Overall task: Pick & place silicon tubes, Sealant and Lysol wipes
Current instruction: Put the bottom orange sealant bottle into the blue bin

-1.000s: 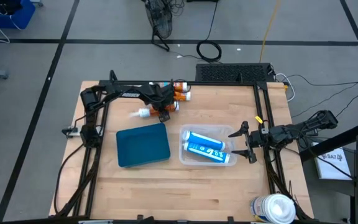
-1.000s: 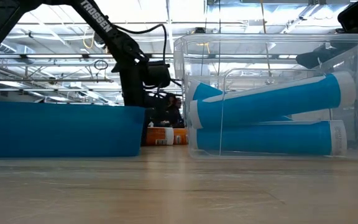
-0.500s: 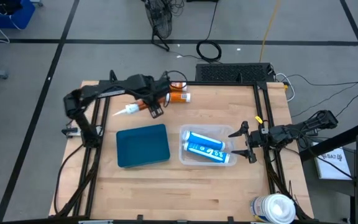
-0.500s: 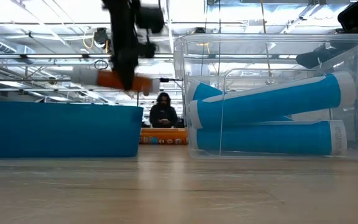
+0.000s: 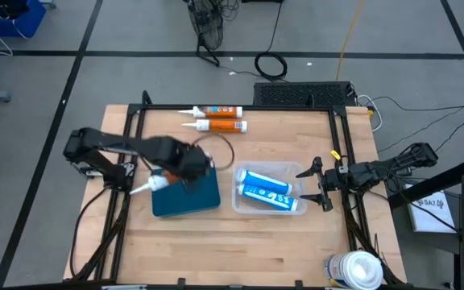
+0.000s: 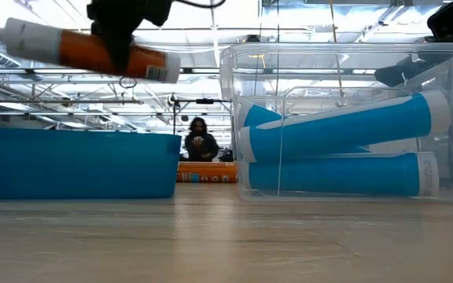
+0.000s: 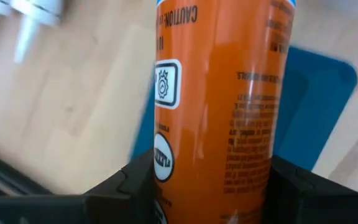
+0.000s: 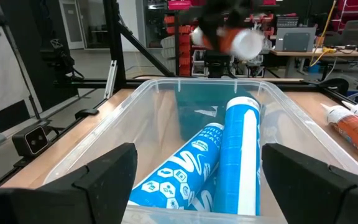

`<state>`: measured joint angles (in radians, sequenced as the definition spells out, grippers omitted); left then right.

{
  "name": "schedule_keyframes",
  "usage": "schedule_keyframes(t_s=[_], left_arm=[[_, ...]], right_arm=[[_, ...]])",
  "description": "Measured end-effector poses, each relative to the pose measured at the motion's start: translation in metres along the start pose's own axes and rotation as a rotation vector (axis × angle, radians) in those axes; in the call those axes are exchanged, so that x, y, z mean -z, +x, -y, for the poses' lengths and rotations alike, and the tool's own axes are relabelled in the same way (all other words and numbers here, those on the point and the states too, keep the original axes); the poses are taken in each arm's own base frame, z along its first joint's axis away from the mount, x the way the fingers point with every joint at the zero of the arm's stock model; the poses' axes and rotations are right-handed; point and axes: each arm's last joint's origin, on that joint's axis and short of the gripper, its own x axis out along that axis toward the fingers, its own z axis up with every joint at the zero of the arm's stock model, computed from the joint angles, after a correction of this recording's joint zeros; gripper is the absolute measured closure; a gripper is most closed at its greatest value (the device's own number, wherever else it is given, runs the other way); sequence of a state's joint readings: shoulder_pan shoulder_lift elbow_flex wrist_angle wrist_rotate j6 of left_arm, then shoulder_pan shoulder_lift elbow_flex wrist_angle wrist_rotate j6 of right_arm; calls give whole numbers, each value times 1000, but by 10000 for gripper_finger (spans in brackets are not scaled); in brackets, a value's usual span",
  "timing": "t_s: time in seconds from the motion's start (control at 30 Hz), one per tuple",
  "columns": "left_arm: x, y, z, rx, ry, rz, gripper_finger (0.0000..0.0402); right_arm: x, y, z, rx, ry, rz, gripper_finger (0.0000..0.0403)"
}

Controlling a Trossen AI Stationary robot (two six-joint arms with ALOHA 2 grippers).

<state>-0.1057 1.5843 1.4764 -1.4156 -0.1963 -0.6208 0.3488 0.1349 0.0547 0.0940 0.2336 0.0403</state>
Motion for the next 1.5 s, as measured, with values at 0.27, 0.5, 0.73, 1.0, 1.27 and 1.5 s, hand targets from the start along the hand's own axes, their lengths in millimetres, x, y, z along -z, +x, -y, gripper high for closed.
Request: schedule_keyframes(t_s=[0.27, 0.5, 0.73, 1.0, 1.27, 1.5], left_arm=[[19, 70, 28, -118, 51, -230, 199], [13, 111, 36, -78, 124, -294, 199], [6, 125, 32, -100, 150, -311, 157], [0, 123, 19, -177, 74, -287, 13], [-2, 118, 10, -114, 52, -329, 71], [-18, 85, 2, -45, 83, -225, 107]], right_arm=[[0, 0, 0, 0, 0, 0, 78], [0, 0, 0, 0, 0, -1, 78], [0, 0, 0, 0, 0, -1, 78], [0, 0, 0, 0, 0, 0, 78], [0, 0, 0, 0, 1, 2, 78], [0, 0, 0, 0, 1, 1, 78]])
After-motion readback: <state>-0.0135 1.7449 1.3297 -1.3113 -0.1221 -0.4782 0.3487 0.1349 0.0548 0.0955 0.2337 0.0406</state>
